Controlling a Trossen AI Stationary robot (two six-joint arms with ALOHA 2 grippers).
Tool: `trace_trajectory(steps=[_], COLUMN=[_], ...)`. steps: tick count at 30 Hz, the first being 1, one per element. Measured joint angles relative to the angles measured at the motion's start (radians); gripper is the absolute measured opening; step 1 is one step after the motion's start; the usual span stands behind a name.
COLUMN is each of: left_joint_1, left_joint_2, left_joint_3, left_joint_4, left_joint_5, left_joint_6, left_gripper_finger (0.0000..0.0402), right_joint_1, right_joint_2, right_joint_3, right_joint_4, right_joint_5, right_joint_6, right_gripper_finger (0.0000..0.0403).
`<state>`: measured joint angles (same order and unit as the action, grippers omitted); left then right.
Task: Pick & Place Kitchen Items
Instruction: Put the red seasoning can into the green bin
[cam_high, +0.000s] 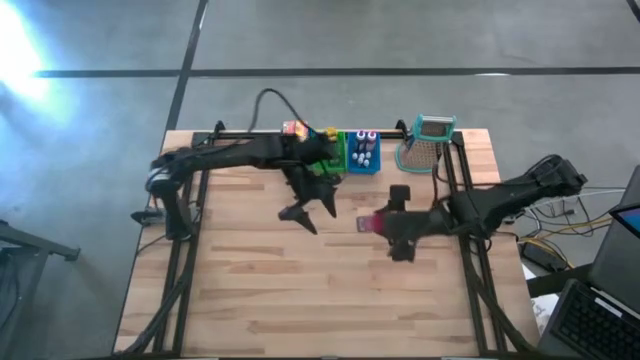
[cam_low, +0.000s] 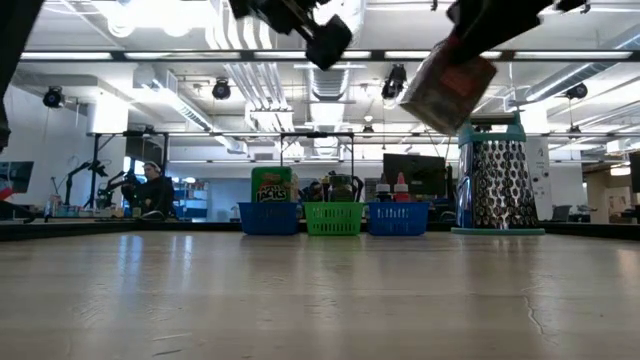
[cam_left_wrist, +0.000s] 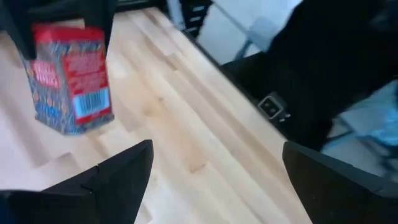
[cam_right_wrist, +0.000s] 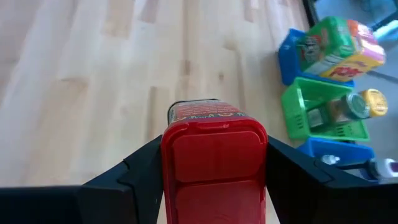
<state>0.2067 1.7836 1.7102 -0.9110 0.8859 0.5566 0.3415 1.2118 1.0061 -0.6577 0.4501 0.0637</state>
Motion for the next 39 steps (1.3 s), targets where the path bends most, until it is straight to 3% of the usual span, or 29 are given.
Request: trace_trajectory(steps=[5,11,13,22,29,39], left_joint_1=[-0.024,-0.063,-0.076,-0.079,-0.079,-0.108], left_joint_2=[-0.161,-0.367,-0.437,-0.658,-0.742,-0.753], left_joint_3=[-0.117,-0.313,-0.391,-0.730,-0.880,-1.029], left_joint_4=[0.145,0.316,0.390,0.804,0.835,1.042], left_joint_5=[-0.158,-0.574,-0.648,-0.671,-0.671,-0.663], left_joint_6=[-0.116,-0.291,-0.314,-0.374,-0.374,-0.449], left_gripper_finger=[0.0362,0.0362,0.0362,0.0362,0.0362,0.0362], right_joint_1=[-0.148,-0.349,-0.408,-0.587,-0.628,-0.689], right_joint_2=[0.000,0.001,0.002,0.033,0.183,0.440], right_joint_3=[0.000,0.000,0.000,0.002,0.069,0.346], right_joint_4=[0.081,0.183,0.198,0.297,0.294,0.167], right_joint_5=[-0.104,-0.297,-0.339,-0.494,-0.529,-0.530], right_joint_6=[-0.133,-0.244,-0.271,-0.343,-0.403,-0.460], right_gripper_finger=[0.0219,0.0219,0.0219,0.0219,0.0219,0.0219])
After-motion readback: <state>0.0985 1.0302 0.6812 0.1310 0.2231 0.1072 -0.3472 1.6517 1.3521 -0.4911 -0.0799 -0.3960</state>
